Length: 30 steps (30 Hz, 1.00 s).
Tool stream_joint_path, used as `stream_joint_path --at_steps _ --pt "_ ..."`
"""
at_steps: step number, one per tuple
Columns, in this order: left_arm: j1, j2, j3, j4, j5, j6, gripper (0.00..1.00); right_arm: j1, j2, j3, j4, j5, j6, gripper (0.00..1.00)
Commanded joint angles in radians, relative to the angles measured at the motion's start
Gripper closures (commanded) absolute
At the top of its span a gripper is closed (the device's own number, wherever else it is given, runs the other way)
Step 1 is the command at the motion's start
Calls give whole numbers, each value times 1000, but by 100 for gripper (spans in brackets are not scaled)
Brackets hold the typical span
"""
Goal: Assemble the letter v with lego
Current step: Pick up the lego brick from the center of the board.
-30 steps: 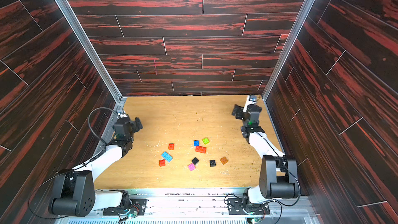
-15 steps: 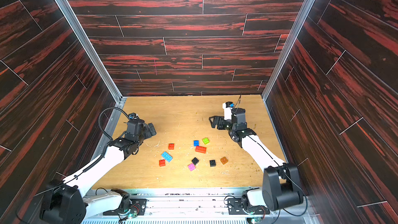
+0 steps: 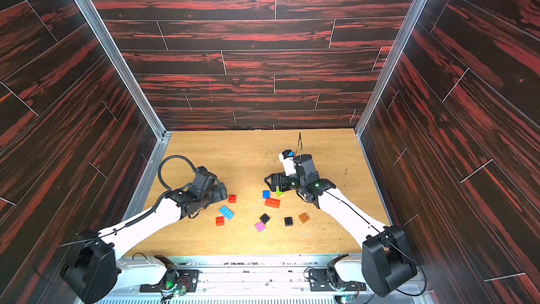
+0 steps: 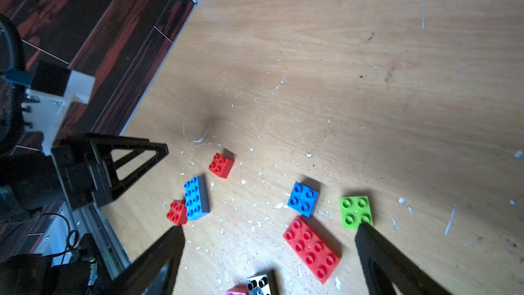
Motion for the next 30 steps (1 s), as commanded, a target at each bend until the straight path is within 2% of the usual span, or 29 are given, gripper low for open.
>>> stream_joint_path --at_steps 1,6,15,23,30 --pt "-45 31 -3 -39 -19 -118 9 13 3 0 -34 40 4 3" --pt "-108 104 3 -37 -38 -227 15 33 6 0 -54 61 -2 4" --pt "-171 133 -30 -24 -127 -380 16 36 10 3 -63 55 1 4" --pt "-183 148 -70 -8 -138 -445 18 38 13 -4 -51 45 5 4" --pt "-183 189 -69 14 -119 -441 22 38 15 -11 -48 45 11 5"
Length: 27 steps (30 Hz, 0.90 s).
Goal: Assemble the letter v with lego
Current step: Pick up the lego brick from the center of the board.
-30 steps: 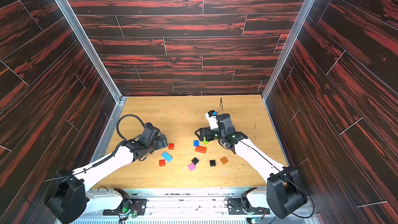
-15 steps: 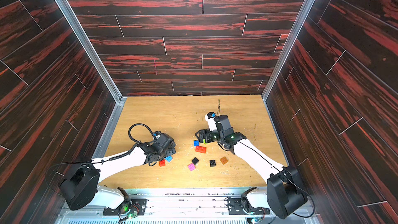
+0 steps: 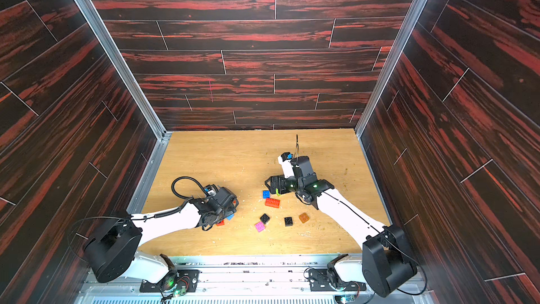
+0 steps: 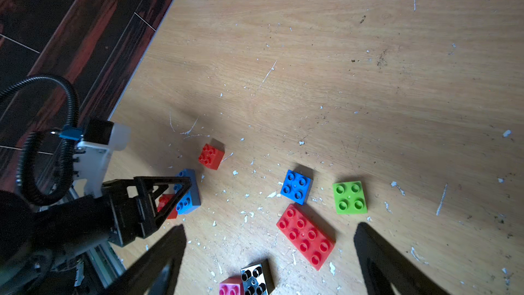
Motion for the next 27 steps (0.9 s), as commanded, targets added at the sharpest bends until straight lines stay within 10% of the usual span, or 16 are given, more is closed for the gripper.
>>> stream_joint_path --at_steps 1,27 --pt "-4 28 16 -8 -13 -7 23 6 13 -9 -10 -6 7 5" --pt "-3 79 64 -81 -49 31 66 7 20 -9 -24 -7 11 8"
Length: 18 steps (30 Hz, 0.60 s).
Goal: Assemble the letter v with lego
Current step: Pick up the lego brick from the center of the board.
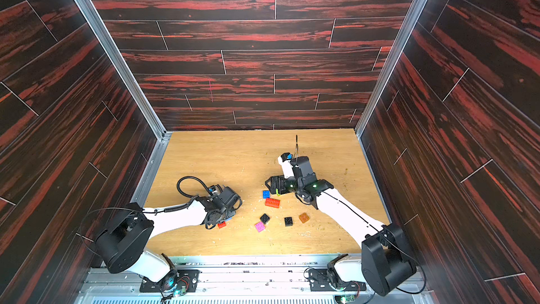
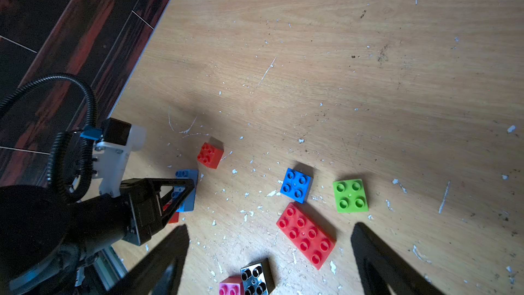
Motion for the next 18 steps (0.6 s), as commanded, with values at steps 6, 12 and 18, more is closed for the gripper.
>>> stream_joint_path --at_steps 6,12,18 --pt "67 -20 74 -113 -112 120 68 6 8 2 -29 1 0 8" --pt "235 18 182 -65 17 390 75 7 17 29 -56 23 -6 8" --pt "282 240 519 -226 -26 754 81 7 27 39 -91 74 -11 8"
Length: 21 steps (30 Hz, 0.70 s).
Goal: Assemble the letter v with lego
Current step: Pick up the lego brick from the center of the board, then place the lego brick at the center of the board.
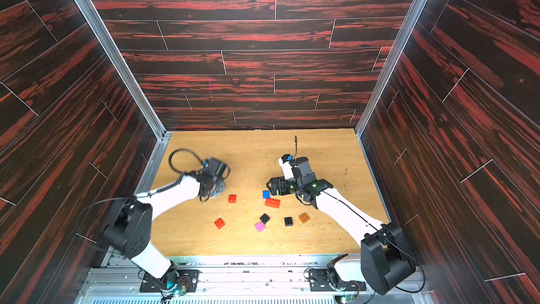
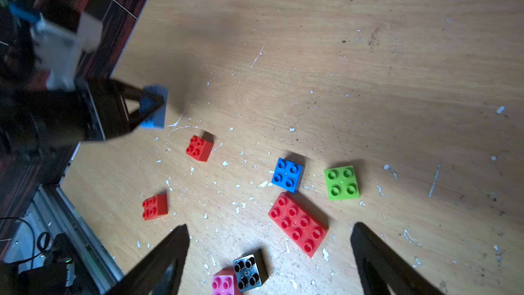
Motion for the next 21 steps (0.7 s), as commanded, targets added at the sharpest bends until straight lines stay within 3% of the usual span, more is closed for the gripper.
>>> stream_joint_path --at_steps 1,7,17,21 --pt "-1 123 174 -144 -2 297 81 6 22 33 -46 43 -12 8" --pt "11 312 445 -216 53 509 82 6 42 40 -59 37 -11 8" --pt "19 443 595 -205 159 883 81 6 45 52 -72 44 -10 8" --pt "55 522 698 -310 264 968 82 6 53 56 -72 46 -10 8"
